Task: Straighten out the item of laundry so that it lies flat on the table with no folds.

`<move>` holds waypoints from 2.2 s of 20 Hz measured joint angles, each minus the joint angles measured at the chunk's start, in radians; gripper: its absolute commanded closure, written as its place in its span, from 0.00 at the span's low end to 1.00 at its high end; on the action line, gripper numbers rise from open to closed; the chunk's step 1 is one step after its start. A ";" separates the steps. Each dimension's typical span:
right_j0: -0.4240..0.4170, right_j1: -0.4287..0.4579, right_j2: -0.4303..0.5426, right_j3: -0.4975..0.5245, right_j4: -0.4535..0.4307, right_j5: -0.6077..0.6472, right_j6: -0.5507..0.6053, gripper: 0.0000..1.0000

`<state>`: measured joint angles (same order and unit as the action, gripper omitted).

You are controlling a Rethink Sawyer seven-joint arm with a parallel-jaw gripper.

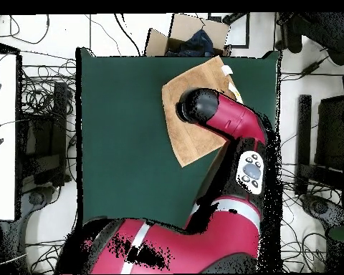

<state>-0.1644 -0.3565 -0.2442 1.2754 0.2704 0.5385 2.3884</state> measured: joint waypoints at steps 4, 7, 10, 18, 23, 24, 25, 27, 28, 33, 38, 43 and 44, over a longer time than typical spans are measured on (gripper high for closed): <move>-0.011 0.026 0.014 0.005 0.000 -0.111 0.000 0.00; -0.021 0.048 0.026 0.006 0.000 -0.163 0.000 0.00; -0.027 0.071 0.033 0.006 0.000 -0.203 0.000 0.00; -0.030 0.134 0.039 0.006 0.001 -0.289 0.000 0.00; -0.038 0.151 0.060 0.007 0.001 -0.297 0.000 0.00; -0.040 0.151 0.061 0.007 0.001 -0.297 0.000 0.00; -0.041 0.151 0.063 0.007 0.001 -0.297 0.000 0.00; -0.042 0.151 0.064 0.007 0.000 -0.297 0.000 0.00; -0.042 0.151 0.064 0.007 -0.002 -0.298 0.000 0.00; -0.042 0.151 0.066 0.005 -0.030 -0.310 0.000 0.00; -0.043 0.151 0.069 -0.001 -0.074 -0.320 0.000 0.00; -0.059 0.146 0.090 -0.013 -0.149 -0.325 0.000 0.00; -0.068 0.144 0.101 -0.016 -0.173 -0.325 0.000 0.00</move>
<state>-0.2328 -0.2129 -0.1431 1.2594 0.0977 0.2138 2.3884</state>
